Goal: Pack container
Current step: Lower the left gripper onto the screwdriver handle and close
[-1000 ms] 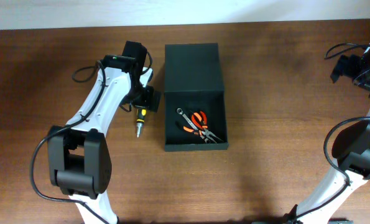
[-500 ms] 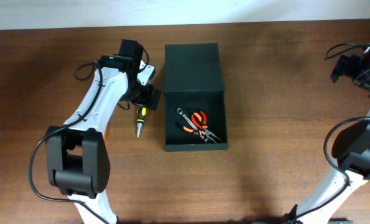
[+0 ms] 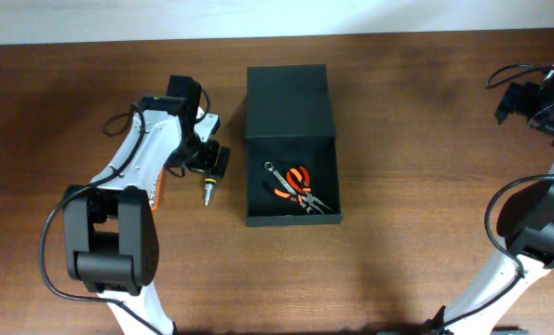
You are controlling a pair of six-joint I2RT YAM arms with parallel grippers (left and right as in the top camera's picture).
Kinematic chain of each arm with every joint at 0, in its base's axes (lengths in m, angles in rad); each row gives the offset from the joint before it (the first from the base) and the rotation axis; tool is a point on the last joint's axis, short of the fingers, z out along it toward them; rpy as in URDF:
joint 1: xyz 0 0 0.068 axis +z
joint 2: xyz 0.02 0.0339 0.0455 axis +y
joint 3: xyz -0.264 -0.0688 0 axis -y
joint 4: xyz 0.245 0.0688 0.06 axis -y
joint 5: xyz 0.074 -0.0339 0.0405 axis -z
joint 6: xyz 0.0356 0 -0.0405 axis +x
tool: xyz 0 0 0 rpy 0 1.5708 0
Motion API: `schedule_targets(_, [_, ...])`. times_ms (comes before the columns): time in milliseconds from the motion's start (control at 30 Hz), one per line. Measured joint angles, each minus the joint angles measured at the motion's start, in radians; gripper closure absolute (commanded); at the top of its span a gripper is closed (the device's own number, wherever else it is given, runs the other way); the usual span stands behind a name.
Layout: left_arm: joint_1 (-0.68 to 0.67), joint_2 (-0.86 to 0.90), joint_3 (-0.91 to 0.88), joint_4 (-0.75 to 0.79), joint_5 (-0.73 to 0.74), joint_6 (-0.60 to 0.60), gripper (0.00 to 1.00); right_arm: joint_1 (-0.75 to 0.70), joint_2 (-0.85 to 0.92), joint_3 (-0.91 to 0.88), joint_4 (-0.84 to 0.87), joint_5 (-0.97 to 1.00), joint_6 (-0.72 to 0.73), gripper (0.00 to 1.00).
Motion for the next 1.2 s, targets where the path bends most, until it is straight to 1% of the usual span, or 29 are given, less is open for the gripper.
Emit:
schedule_targets(167, [0.0, 0.0, -0.027, 0.02, 0.01, 0.0, 0.01, 0.0, 0.0, 0.0, 0.0, 0.0, 0.0, 0.01])
schedule_targets(533, [0.0, 0.0, -0.028, 0.056, 0.021, 0.0, 0.01, 0.0, 0.0, 0.0, 0.0, 0.0, 0.0, 0.01])
schedule_targets(867, [-0.017, 0.077, -0.028, 0.057, 0.016, -0.043, 0.01, 0.0, 0.0, 0.0, 0.0, 0.0, 0.0, 0.01])
schedule_targets(1000, [-0.034, 0.079, -0.032, 0.06, -0.005, -0.072, 0.01, 0.0, 0.0, 0.0, 0.0, 0.0, 0.0, 0.01])
schedule_targets(1200, [-0.035, 0.079, -0.032, 0.06, -0.013, -0.081, 0.01, 0.0, 0.0, 0.0, 0.0, 0.0, 0.0, 0.01])
